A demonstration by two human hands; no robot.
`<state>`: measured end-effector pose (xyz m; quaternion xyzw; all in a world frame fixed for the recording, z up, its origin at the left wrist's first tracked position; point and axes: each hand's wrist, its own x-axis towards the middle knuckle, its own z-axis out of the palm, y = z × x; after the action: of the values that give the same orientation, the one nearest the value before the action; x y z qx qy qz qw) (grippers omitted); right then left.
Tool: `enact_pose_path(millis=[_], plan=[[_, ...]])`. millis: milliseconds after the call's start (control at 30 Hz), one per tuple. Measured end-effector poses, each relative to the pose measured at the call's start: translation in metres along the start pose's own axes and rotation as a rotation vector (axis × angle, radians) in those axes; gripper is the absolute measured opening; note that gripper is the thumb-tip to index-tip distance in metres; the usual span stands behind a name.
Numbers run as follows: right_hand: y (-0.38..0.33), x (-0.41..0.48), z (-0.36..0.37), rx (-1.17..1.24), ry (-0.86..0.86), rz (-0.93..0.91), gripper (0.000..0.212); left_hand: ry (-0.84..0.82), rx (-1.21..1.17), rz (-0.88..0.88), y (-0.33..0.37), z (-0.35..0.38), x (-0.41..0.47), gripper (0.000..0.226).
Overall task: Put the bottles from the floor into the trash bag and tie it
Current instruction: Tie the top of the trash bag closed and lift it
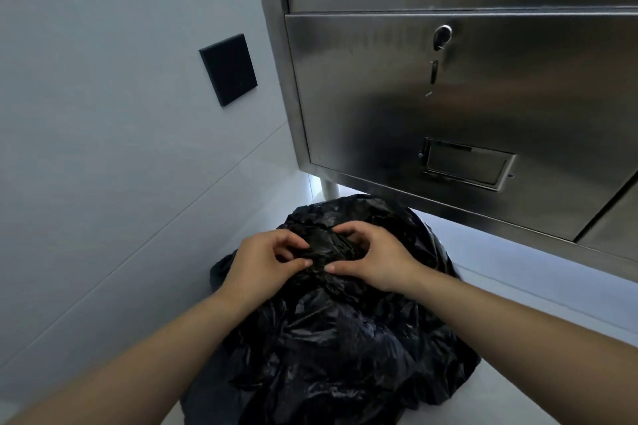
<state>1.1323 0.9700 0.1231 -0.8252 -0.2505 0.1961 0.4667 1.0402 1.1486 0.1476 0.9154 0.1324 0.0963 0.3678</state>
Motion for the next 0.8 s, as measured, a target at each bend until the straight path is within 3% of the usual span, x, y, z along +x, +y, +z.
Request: enact_pose_path(millis=[33,100,167,233,367,467,600,800], plan=[[0.000,0.001,0.006,-0.013,0.018,-0.015,0.062,0.078,0.109,0.026,-0.006,-0.001,-0.003,0.033],[-0.001,0.001,0.014,-0.009,0.041,-0.040,0.060,0.176,0.288,-0.011,-0.017,-0.001,-0.004,0.070],[-0.001,0.001,0.015,0.000,0.042,-0.059,0.062,0.104,0.298,-0.188,-0.023,-0.003,-0.004,0.106],[-0.001,-0.001,0.011,0.019,0.035,-0.068,0.065,-0.048,0.160,-0.329,-0.025,-0.001,-0.003,0.117],[0.007,-0.010,-0.003,-0.071,0.037,-0.121,0.086,-0.255,-0.195,-0.290,-0.026,0.016,-0.002,0.087],[0.014,-0.016,-0.021,-0.238,0.020,-0.180,0.106,-0.205,-0.226,-0.214,-0.018,0.032,-0.002,0.093],[0.014,-0.015,-0.047,-0.491,-0.002,-0.300,0.104,-0.133,-0.270,-0.083,-0.001,0.040,0.000,0.086],[0.007,-0.017,-0.044,-0.225,-0.195,-0.258,0.110,-0.102,-0.284,0.033,0.012,0.034,0.003,0.073]])
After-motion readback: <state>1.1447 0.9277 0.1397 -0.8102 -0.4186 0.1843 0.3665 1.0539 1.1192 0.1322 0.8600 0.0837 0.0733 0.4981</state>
